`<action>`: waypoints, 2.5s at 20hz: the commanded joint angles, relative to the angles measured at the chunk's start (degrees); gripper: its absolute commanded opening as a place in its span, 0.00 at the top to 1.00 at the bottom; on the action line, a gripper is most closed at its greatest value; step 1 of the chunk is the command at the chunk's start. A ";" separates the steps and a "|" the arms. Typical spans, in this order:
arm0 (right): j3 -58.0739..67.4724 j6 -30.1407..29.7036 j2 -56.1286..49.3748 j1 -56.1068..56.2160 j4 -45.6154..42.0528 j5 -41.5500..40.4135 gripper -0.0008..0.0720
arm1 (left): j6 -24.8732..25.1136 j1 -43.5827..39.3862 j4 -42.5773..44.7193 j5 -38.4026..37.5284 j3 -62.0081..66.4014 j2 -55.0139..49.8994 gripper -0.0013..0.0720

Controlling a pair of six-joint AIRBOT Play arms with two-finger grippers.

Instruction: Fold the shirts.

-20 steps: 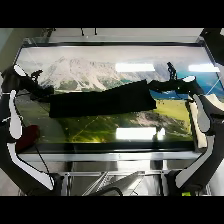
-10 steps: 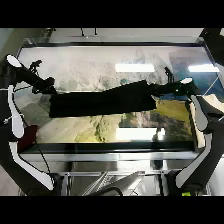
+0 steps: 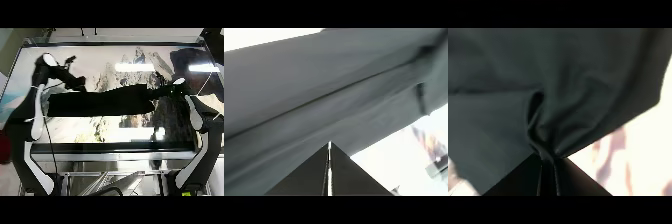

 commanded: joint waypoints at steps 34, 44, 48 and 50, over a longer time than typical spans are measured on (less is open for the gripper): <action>5.20 10.03 -0.66 47.65 5.55 -34.42 0.42 | 8.81 10.12 -12.74 6.58 -42.93 65.22 0.96; 5.14 19.80 11.80 20.06 -5.07 -5.92 0.23 | 9.84 19.76 -13.42 9.66 -61.81 79.34 0.96; -0.28 23.21 11.74 13.73 -11.82 -1.20 0.16 | 10.14 20.50 -13.51 11.32 -64.11 82.38 0.96; -4.33 23.17 11.32 13.55 -11.78 -3.50 0.16 | 10.16 20.39 -13.75 13.27 -64.92 83.06 0.96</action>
